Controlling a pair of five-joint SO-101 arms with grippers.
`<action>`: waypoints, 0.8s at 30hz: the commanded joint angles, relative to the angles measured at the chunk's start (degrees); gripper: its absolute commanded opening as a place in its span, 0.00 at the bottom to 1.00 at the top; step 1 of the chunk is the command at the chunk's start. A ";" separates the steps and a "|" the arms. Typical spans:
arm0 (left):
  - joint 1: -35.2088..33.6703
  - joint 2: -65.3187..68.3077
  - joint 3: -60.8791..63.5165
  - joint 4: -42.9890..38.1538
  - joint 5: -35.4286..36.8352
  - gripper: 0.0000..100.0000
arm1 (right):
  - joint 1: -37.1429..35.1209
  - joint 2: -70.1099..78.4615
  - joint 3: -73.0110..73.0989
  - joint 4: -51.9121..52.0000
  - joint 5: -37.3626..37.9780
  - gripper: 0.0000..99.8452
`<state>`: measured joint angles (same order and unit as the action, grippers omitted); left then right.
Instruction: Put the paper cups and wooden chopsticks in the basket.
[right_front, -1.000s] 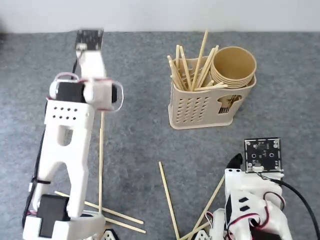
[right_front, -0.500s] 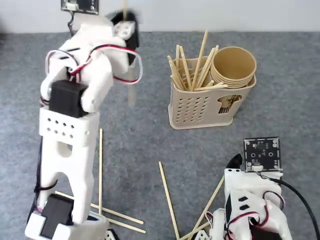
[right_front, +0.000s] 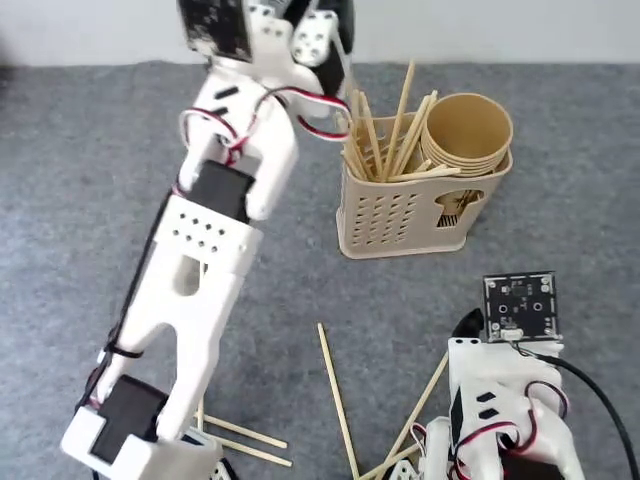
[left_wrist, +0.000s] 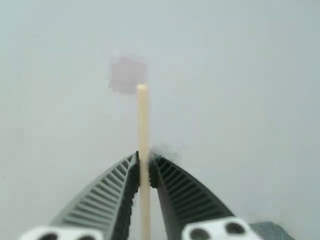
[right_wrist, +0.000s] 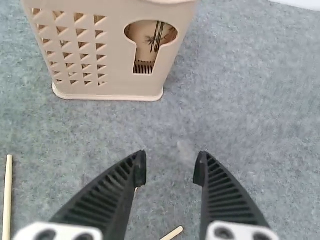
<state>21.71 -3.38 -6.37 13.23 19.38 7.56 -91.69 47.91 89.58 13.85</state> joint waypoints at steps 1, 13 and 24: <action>1.49 -1.14 1.36 -2.11 0.35 0.01 | 0.75 -0.31 0.00 -0.31 0.88 0.16; 1.58 -5.27 10.59 8.88 0.53 0.20 | 0.75 0.22 0.09 -0.84 0.79 0.16; -5.63 -21.27 10.95 25.58 2.55 0.21 | 0.75 0.22 0.09 -0.66 0.79 0.16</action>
<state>19.25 -19.30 4.79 34.51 21.23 7.56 -91.69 47.91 89.58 14.11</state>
